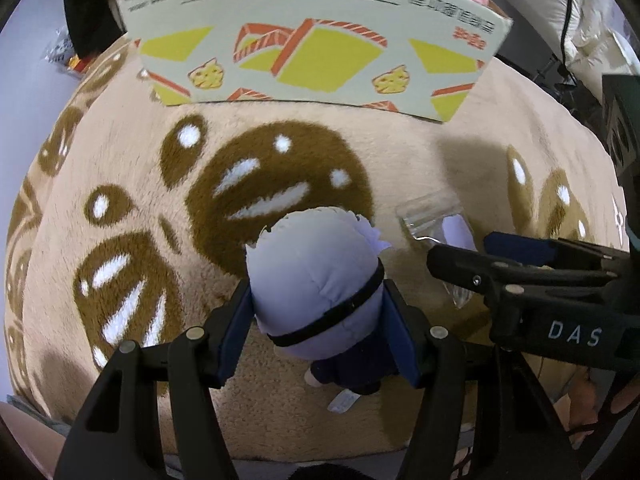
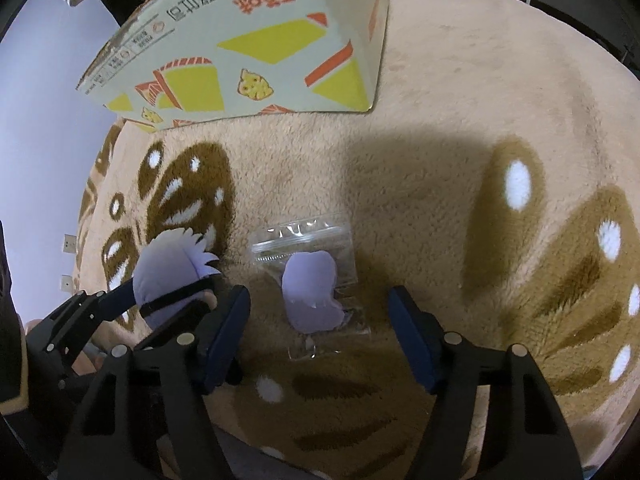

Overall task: Organize soft objects
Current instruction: 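Grasp purple-outfit doll with left tool while right tool grasps bagged purple toy, then carry doll with left tool while right tool carries bagged toy over box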

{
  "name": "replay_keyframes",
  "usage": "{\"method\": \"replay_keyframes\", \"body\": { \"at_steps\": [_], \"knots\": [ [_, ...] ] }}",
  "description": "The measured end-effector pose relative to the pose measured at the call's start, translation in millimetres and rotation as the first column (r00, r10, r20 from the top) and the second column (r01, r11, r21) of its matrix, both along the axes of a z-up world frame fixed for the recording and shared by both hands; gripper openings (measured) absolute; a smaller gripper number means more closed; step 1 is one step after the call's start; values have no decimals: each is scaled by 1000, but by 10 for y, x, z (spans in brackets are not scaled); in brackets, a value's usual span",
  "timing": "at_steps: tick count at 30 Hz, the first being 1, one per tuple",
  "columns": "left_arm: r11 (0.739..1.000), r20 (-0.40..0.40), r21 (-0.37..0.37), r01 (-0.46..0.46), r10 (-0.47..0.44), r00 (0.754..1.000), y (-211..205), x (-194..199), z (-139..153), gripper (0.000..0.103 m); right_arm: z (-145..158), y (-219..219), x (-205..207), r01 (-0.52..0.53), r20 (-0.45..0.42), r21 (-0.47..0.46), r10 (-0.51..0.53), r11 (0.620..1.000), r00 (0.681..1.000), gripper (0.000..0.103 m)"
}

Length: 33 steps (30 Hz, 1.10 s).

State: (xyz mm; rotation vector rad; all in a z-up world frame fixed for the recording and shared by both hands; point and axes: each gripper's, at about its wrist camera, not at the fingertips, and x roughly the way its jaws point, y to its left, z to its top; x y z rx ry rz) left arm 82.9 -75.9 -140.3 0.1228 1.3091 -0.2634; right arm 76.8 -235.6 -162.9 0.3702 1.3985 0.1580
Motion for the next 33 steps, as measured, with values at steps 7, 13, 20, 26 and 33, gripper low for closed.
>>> {"method": "replay_keyframes", "body": {
  "at_steps": [7,13,20,26,33],
  "knots": [
    [1000,2,5,-3,3,1000,-8,60,-61,62,-71,119,60,-18,-2,-58,18,998,1000,71],
    [1000,8,3,-7,7,1000,-68,39,-72,62,-51,110,54,-6,4,-86,6,996,1000,55],
    [1000,33,11,-1,0,999,-111,-48,-14,61,36,92,37,-7,39,-97,11,995,999,46],
    [998,81,63,3,-8,997,-157,-152,85,61,98,51,12,-1,74,-74,7,997,997,41],
    [996,150,86,-25,11,989,-119,-198,232,61,419,8,-76,18,233,-100,6,995,973,40]
  ]
}}
